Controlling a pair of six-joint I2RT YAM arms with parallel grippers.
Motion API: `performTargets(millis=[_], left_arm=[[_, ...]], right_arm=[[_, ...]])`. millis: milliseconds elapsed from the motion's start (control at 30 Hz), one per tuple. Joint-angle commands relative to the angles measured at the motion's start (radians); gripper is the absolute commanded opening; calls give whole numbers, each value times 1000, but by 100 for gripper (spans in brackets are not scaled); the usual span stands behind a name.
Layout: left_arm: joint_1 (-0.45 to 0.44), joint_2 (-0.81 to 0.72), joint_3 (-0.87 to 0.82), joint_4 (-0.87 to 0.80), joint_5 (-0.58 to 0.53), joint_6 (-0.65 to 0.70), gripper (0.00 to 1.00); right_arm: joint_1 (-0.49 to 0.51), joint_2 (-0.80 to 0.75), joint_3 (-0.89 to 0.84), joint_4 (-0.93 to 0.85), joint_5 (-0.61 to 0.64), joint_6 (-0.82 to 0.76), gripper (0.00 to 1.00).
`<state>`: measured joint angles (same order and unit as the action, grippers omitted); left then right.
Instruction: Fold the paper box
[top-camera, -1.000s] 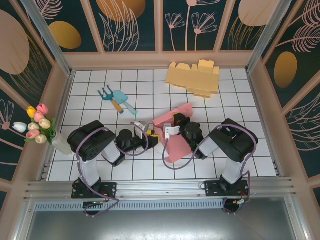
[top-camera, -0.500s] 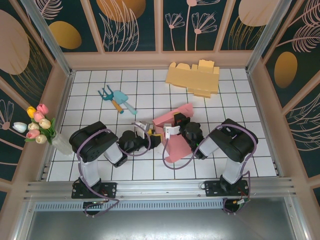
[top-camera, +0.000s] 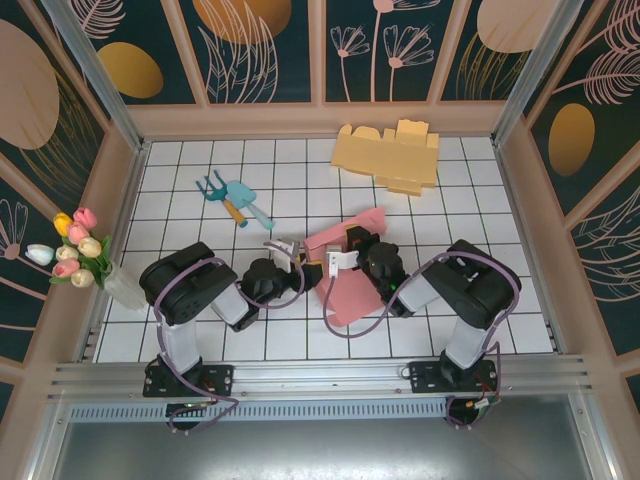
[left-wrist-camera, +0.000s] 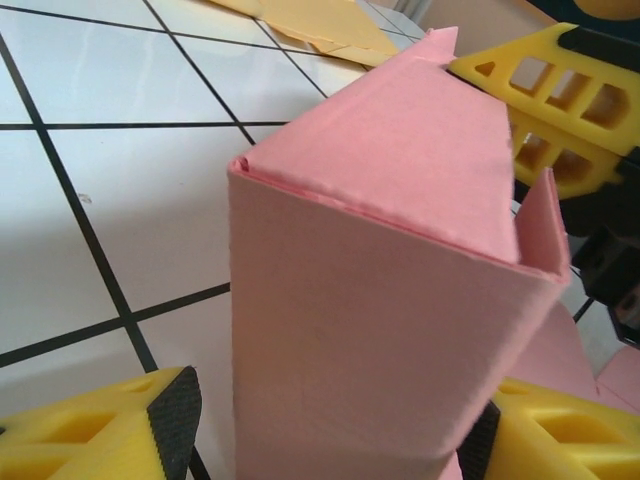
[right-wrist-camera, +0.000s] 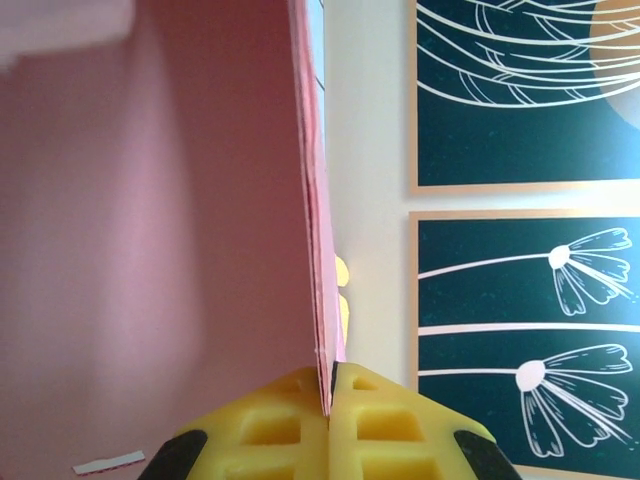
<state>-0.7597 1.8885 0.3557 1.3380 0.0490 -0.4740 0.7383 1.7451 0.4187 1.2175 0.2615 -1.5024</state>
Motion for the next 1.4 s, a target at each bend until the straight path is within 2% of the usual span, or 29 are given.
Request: performTargets(millis=[0,233,367,533,900,1100,1167,1233,1367], left_arm=[[-4,-3,26,-20,-68,-3,68],[-9,3,2,-8,-150,46,65],[-9,26,-34,88,-133,112,61],[-9,40,-19,88,-150,127,56],[-30,25,-7,6,-325,160,58],[-30,8,5,-30,-449,111,53],[-30,-2,2,-42,-512,96,48],[-29,-15,-9,-46,-575,89,39],[-29,-41,-10,-102,-706,57,13]], right_arm=[[26,-20,26,-195,-32,78,0],[39,-27,30,-193,-20,79,0],[43,-31,13,-160,-17,70,0],[60,-31,0,-135,-3,86,0],[118,32,26,-62,125,133,0],[172,71,41,-21,188,148,0],[187,70,46,-31,196,179,0],[199,68,53,-52,209,197,0],[210,67,85,-131,235,246,0]])
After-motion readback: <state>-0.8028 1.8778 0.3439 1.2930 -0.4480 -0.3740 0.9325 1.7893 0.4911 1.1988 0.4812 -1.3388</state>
